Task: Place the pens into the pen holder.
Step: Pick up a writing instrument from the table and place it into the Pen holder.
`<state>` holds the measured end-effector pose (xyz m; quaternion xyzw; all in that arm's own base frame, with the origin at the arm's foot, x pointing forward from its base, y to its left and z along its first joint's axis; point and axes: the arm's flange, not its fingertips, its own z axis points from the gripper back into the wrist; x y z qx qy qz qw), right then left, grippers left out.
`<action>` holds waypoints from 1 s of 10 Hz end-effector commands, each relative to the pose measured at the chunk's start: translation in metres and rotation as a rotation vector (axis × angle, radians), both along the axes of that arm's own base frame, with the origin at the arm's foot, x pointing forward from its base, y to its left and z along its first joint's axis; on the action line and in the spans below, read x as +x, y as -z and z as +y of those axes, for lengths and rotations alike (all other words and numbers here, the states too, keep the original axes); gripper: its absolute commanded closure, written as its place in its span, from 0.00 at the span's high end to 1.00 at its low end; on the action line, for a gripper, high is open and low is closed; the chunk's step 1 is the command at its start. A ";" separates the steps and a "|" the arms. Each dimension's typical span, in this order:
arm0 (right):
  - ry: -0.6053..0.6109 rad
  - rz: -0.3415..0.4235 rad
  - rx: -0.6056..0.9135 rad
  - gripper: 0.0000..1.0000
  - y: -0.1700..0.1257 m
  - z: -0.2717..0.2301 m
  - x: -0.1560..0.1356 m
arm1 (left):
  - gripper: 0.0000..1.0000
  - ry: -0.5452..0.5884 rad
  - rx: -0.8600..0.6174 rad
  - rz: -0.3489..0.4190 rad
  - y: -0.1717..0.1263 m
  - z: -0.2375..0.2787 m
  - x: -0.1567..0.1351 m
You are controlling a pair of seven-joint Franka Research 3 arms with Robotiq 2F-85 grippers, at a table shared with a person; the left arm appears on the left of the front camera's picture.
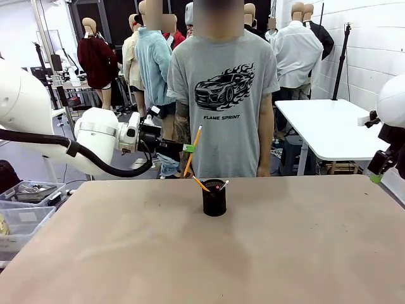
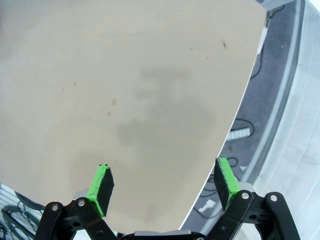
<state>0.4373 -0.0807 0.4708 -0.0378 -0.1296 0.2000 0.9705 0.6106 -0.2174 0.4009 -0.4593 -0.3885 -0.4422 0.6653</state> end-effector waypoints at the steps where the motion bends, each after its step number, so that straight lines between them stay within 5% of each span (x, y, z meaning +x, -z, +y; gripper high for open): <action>1: 0.017 0.006 -0.019 1.00 0.002 0.002 0.000 | 0.00 0.022 0.039 0.029 0.007 0.000 -0.003; 2: 0.017 0.006 -0.019 1.00 0.002 0.002 0.000 | 0.00 0.000 0.000 0.000 0.000 0.000 0.000; 6: 0.017 0.006 -0.019 1.00 0.002 0.002 0.000 | 0.00 0.301 -0.241 -0.072 0.012 -0.009 0.015; 10: 0.017 0.006 -0.019 1.00 0.002 0.002 0.000 | 0.00 0.368 -0.349 -0.106 0.032 -0.048 0.042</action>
